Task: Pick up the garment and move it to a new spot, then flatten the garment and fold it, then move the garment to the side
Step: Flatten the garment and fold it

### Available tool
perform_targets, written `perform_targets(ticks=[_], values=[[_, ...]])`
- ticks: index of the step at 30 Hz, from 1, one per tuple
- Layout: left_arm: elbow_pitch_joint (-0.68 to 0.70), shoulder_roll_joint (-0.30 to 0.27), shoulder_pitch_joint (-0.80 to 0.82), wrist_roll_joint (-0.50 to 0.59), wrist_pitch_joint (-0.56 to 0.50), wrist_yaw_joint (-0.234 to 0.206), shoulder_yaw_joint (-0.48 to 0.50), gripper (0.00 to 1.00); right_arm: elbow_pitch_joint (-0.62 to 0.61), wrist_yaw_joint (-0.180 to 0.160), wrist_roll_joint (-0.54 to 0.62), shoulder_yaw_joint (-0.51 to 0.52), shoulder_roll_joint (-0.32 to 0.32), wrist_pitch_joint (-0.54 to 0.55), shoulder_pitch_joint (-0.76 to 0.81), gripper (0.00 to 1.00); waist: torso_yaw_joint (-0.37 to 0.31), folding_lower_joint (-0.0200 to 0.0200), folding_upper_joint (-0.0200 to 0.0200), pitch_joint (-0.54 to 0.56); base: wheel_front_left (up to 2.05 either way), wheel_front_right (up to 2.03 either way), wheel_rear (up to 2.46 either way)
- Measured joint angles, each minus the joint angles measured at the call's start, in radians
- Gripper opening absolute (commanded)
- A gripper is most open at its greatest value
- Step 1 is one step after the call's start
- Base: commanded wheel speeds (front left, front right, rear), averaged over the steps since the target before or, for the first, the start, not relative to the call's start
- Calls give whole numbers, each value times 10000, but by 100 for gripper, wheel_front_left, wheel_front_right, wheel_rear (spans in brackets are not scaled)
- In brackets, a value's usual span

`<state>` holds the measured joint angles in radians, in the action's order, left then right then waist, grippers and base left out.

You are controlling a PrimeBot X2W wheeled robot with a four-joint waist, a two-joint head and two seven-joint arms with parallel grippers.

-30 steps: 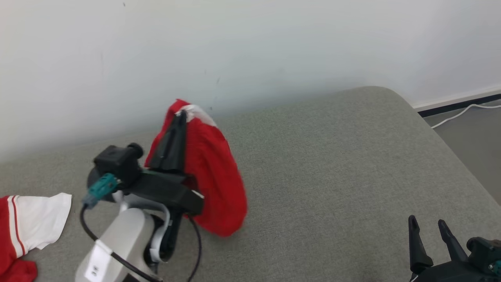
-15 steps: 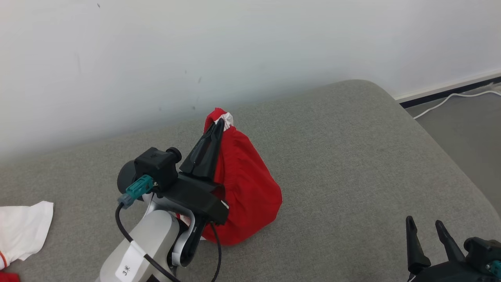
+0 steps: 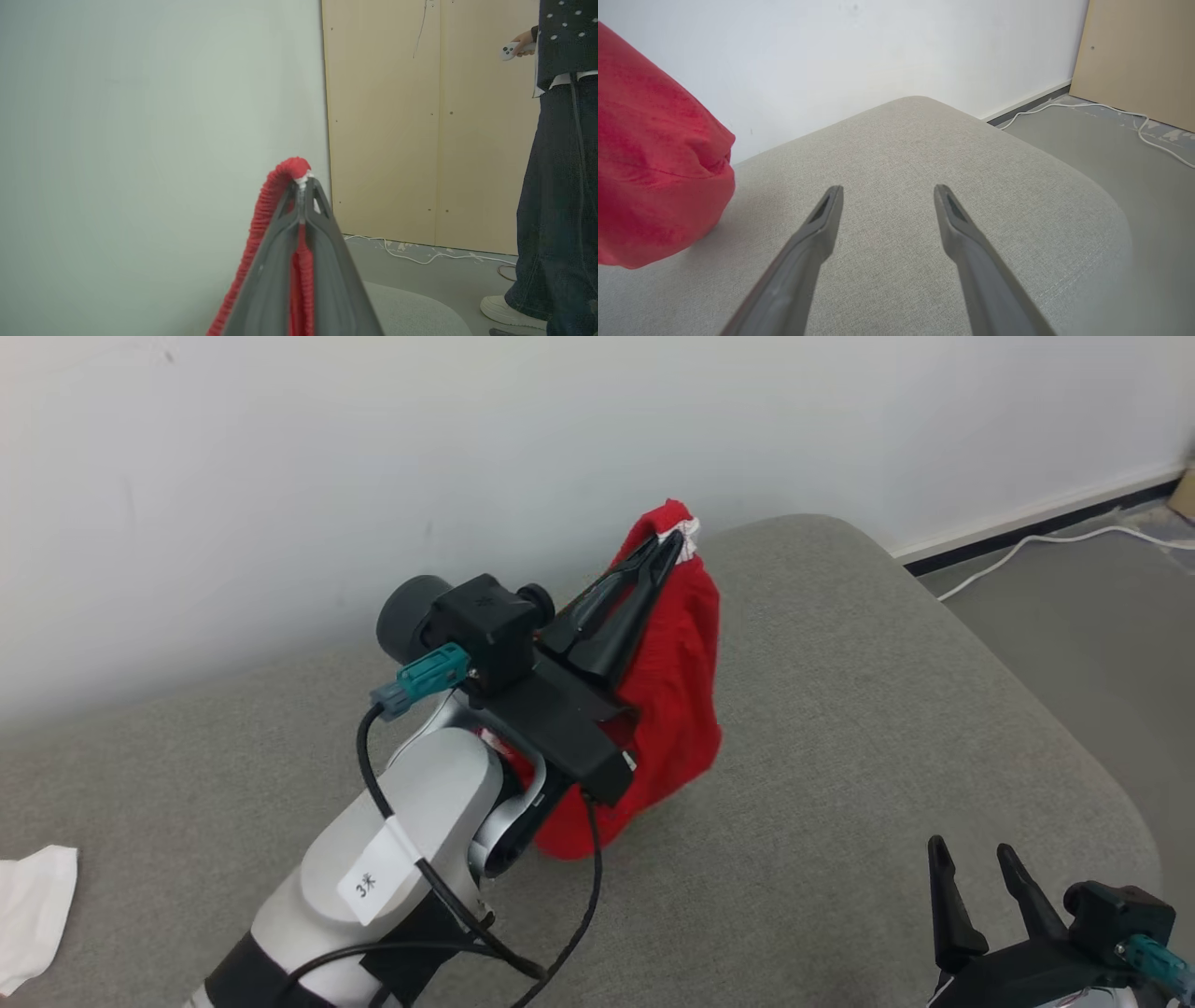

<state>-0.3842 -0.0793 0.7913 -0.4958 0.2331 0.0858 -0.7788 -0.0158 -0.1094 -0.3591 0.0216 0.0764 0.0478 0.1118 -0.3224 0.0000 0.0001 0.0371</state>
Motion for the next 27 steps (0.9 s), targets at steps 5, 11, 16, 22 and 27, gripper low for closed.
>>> perform_targets(ticks=[5, 11, 16, 22, 27], values=[[-309, 215, 594, 35, -81, 211, -443, 0, 142, 38, 0, -178, -38, -44, 2, 100, -475, 0, -1, -83, 0, 0, 0], [-932, 213, 803, 123, -150, 314, -1072, 0, 222, 54, -2, -313, -102, -104, -13, 100, -944, 0, 0, -290, 0, 0, 0], [-1726, -228, 948, 807, -401, 387, -1862, 0, 226, 52, -46, -105, -107, -240, 6, 100, -1101, 1, 0, -608, 0, 0, 0], [-2646, -1398, 980, 1638, -913, 387, -2288, 0, 265, 38, -104, 105, -115, -393, 19, 100, -851, 1, 0, -779, 0, 0, 0], [-3143, -2079, 789, 1856, -1448, -174, -2217, 0, 345, 38, -105, 174, -111, -481, 21, 100, -388, 1, 0, -740, 0, 0, 0]])
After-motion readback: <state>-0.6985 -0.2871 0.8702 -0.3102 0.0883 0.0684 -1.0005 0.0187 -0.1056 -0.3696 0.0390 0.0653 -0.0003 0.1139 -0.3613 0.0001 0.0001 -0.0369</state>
